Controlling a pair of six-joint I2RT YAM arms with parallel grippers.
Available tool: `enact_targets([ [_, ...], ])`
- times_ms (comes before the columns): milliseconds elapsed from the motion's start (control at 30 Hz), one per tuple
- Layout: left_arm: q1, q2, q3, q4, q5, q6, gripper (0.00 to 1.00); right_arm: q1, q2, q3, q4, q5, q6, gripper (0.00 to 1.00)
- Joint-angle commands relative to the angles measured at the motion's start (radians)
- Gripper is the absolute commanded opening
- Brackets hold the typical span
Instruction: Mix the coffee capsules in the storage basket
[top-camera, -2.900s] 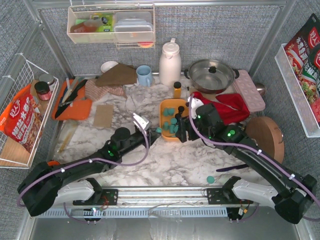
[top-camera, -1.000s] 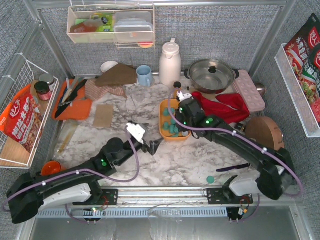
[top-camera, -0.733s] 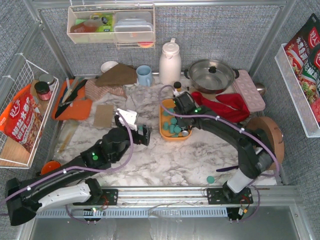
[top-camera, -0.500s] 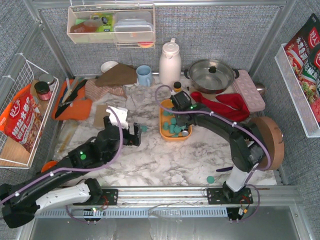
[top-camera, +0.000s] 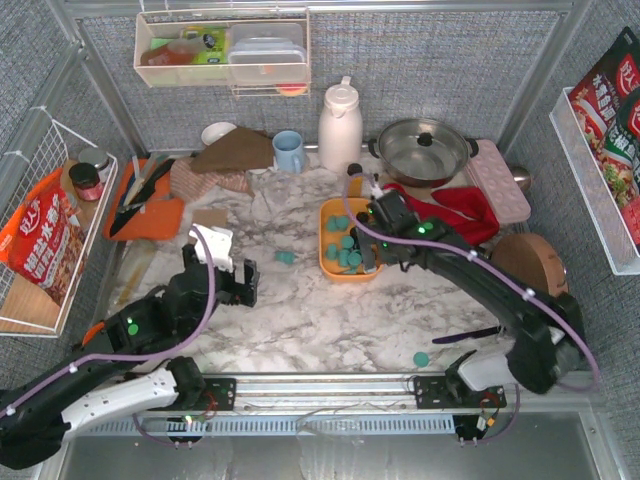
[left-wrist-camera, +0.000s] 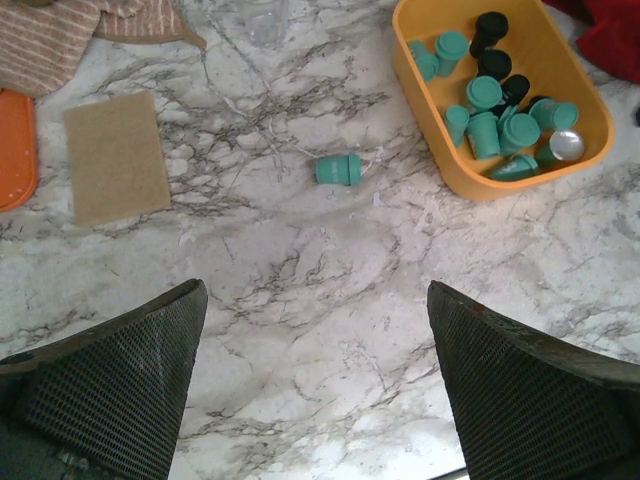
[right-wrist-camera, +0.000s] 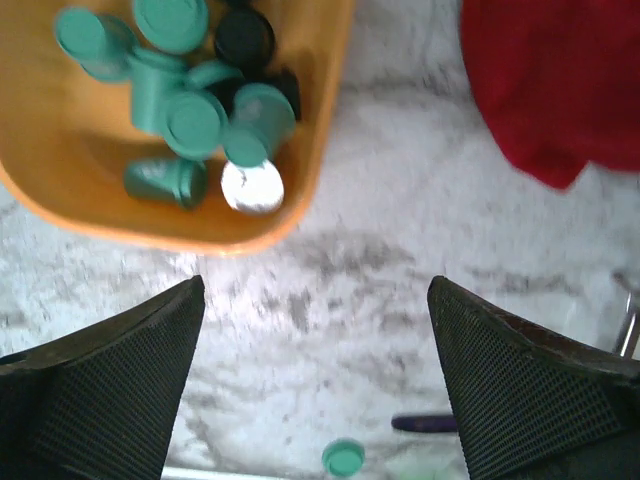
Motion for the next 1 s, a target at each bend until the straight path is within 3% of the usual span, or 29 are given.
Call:
enact_targets([
  [0,-0.001,-0.027,-0.035,0.020,0.016,0.024,0.99,-0.001,-0.164,-0.102,-0.134,0.045,0.158,0.98],
  [167,-0.002,-0.068,-0.068,0.039,0.031,0.011,0.99,-0.003,-0.368,-0.274,-0.259,0.083,0.395,0.98],
  [400,-0.002,-0.135,-0.075,0.021,0.039,-0.012,0.99,-0.001,-0.552,-0.440,-0.428,0.056,0.580,0.98],
  [767,-0.002,-0.178,-0.054,0.001,0.032,-0.025,0.99,0.005,-0.718,-0.700,-0.344,-0.180,0.708,0.99],
  [967,-0.001,-0.163,-0.054,0.005,0.020,-0.029,0.99,0.007,-0.713,-0.732,-0.278,-0.240,0.685,0.99],
])
